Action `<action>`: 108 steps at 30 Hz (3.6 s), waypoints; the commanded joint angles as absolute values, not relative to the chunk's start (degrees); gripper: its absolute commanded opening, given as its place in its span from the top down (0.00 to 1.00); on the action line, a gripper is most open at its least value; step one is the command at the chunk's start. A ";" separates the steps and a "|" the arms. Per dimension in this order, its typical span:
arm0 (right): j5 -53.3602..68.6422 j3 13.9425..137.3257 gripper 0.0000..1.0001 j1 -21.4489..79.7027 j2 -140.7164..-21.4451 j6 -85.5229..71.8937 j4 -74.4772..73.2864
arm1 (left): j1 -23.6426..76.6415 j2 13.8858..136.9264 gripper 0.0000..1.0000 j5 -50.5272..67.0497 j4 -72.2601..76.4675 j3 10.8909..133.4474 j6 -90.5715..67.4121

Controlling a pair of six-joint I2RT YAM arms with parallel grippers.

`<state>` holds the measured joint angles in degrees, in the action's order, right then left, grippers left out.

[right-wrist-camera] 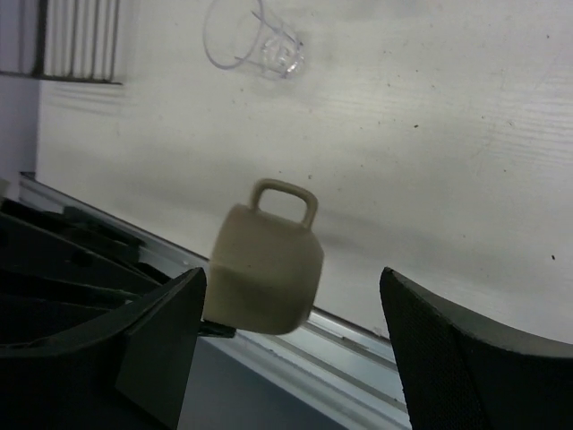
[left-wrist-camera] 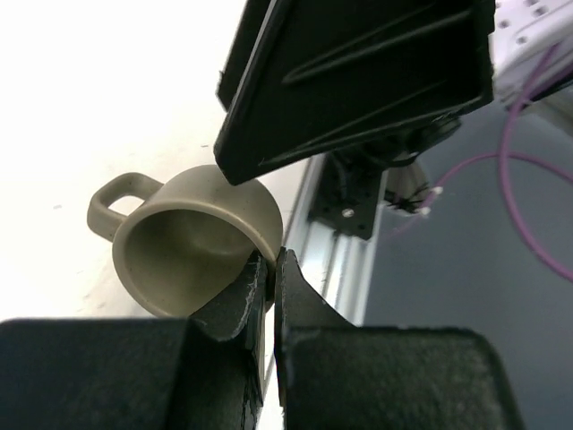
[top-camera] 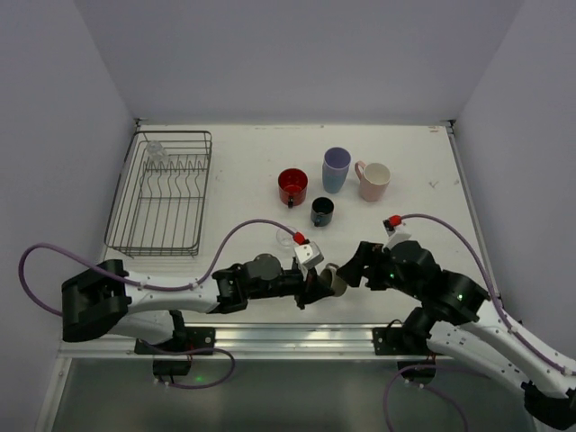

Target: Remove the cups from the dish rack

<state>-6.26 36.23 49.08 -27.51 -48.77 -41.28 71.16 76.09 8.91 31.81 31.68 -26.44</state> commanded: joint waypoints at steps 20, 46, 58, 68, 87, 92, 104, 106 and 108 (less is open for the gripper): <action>-8.43 53.17 0.30 57.04 -54.22 -40.61 -43.51 | 71.02 71.37 1.00 -3.52 18.81 35.16 -12.39; -14.06 46.50 0.64 57.22 -70.92 -44.03 -32.70 | 73.83 77.69 1.00 -9.40 17.93 38.67 -11.34; -17.84 43.86 1.00 57.39 -71.20 -45.70 -29.01 | 75.85 79.54 1.00 -11.86 18.98 40.08 -13.45; -22.23 42.80 1.00 55.20 -69.87 -46.23 -27.25 | 76.03 78.84 0.37 -14.85 19.25 40.17 -13.80; -17.14 42.36 1.00 34.29 -72.50 -35.95 -16.71 | 75.85 59.34 0.00 -26.44 19.26 31.12 -17.48; -16.43 43.50 1.00 29.63 -75.05 -33.84 -14.77 | 74.53 50.37 0.00 -33.12 11.79 30.50 -19.33; -17.49 47.99 1.00 22.68 -80.94 -31.64 -14.85 | 56.09 42.01 0.00 -37.98 -6.23 34.44 -27.86; -16.70 48.34 1.00 22.68 -81.73 -31.99 -14.85 | 51.25 43.24 0.00 -36.05 -7.38 36.90 -28.21; -16.52 48.78 0.95 22.68 -82.88 -31.99 -14.85 | 48.88 44.64 0.00 -34.72 -7.38 38.75 -28.13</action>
<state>-16.53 45.82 22.74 -81.78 -32.36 -17.80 52.01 43.46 -34.74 -5.58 33.74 -25.32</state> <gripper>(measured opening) 0.042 0.997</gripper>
